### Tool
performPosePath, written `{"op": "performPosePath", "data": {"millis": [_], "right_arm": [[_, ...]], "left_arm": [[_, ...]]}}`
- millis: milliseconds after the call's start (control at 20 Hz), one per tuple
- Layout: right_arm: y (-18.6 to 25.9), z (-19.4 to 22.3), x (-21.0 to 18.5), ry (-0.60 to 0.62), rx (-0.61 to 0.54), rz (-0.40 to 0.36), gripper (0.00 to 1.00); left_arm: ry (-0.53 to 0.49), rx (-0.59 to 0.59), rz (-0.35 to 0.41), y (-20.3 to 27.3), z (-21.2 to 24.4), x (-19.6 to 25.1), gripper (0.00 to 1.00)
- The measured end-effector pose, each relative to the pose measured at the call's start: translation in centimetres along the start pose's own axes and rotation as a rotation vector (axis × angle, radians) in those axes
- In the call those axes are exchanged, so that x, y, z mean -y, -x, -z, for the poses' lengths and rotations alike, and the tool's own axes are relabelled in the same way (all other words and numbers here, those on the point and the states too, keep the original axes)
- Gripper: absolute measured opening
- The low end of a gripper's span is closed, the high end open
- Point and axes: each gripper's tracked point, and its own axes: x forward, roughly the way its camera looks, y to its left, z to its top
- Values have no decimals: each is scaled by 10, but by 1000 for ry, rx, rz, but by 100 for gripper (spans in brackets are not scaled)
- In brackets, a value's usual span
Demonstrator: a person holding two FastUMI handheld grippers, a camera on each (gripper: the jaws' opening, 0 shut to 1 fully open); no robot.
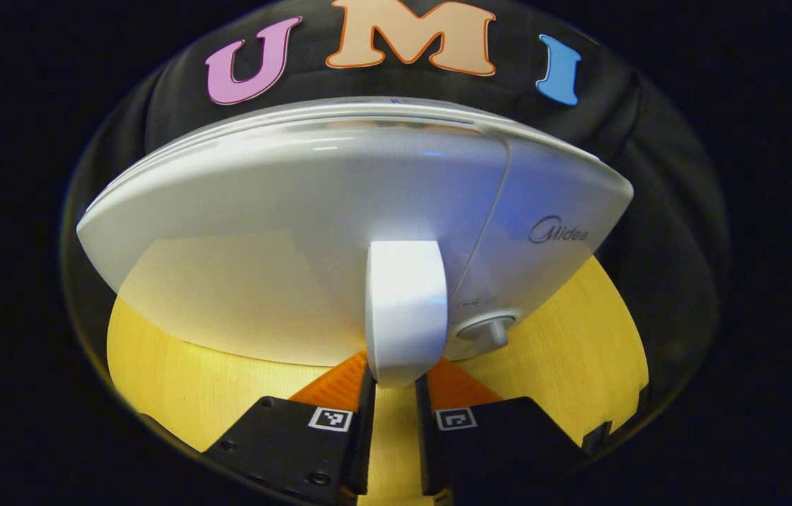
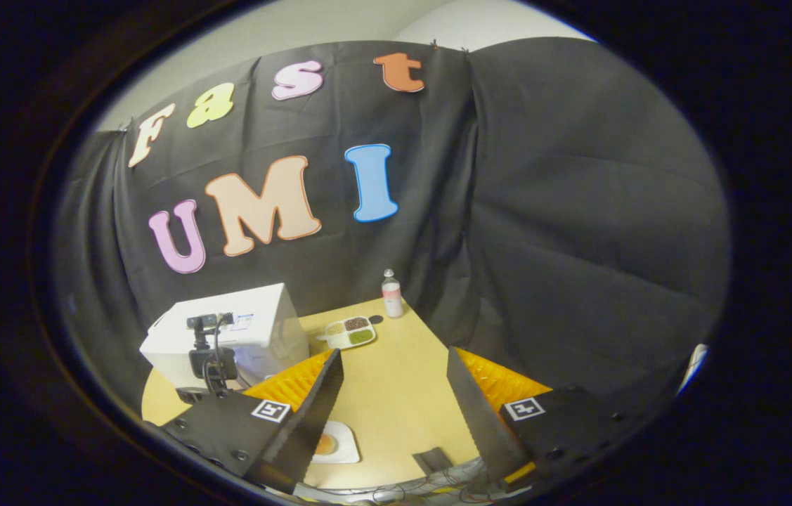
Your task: Open the microwave oven with the left hand, put the food in, and close the microwave oven.
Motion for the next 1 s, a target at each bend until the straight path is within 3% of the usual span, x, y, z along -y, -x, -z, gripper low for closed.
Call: {"op": "performPosePath", "data": {"millis": [400,700,1000], "right_arm": [[-1,10,10,9,-34,-22,94],[-4,32,2,25,-81,-62,92],[-17,57,-26,39,-148,-152,93]], "left_arm": [[38,14,-27,4,4,-2,15],[-4,66,-4,8,4,-1,7],[36,55,-15,59,55,-12,6]]}}
